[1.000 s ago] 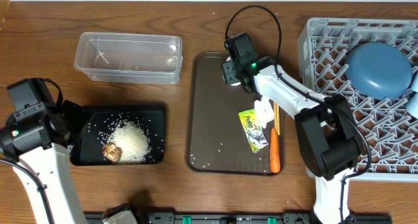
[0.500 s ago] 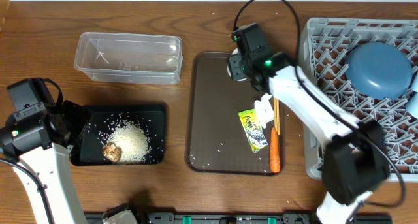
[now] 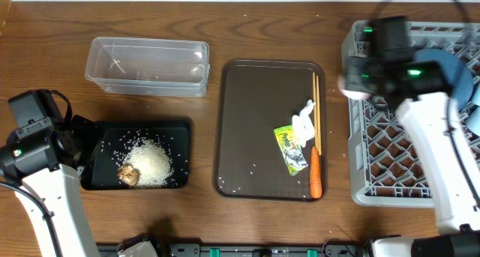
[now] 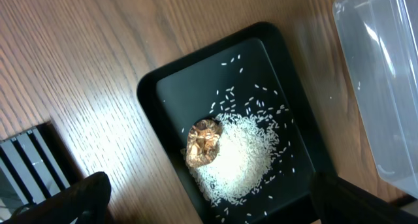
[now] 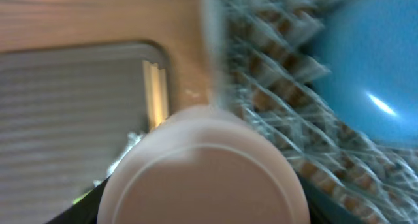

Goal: Sort waste into correct bins and load items into the dishwasher rack
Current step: 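Lift the white cup and carry it right over the rack, then lower the white cup into the rack and open the right gripper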

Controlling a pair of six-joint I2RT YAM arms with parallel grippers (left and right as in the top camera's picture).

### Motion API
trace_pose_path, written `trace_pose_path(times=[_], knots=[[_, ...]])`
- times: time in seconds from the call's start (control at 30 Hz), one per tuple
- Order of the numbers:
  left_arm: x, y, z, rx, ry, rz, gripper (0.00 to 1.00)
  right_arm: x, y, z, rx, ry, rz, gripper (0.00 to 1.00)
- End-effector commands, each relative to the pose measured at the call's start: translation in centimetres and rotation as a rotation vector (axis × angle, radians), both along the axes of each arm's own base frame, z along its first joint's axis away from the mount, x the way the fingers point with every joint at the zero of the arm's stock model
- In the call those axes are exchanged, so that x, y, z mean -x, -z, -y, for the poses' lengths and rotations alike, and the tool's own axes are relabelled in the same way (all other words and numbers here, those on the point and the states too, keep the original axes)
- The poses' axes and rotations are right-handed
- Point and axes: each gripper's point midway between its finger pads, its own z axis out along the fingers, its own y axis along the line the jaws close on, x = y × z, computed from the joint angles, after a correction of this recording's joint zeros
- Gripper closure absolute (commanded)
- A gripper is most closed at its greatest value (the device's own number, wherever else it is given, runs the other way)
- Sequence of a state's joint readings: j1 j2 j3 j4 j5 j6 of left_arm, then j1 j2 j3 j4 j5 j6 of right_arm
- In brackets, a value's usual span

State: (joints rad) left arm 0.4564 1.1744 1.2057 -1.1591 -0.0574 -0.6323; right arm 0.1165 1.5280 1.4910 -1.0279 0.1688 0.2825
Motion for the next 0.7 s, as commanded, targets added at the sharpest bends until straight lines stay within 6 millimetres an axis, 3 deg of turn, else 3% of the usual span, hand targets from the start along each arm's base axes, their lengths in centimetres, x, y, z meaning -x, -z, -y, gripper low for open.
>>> trace_pose_path(times=[0.0,0.13,0.37,0.67], knots=[[0.2,0.2,-0.1,0.004,-0.015,-0.006,0.02,1.8,-0.1,4.2,-0.013,0.167,-0.038,0.54],[0.2,0.2,-0.1,0.004,-0.015,-0.006,0.02,3.8,0.9,8.2,-0.024,0.306,-0.100,0.57],[0.2,0.2,-0.1,0.004,-0.015,-0.006,0.02,6.0,3.2,13.7,-0.049,0.512,-0.131,0.52],[0.2,0.2,-0.1,0.004,-0.015,-0.006,0.02,8.0,8.3,16.8,-0.068,0.644,-0.157,0.48]])
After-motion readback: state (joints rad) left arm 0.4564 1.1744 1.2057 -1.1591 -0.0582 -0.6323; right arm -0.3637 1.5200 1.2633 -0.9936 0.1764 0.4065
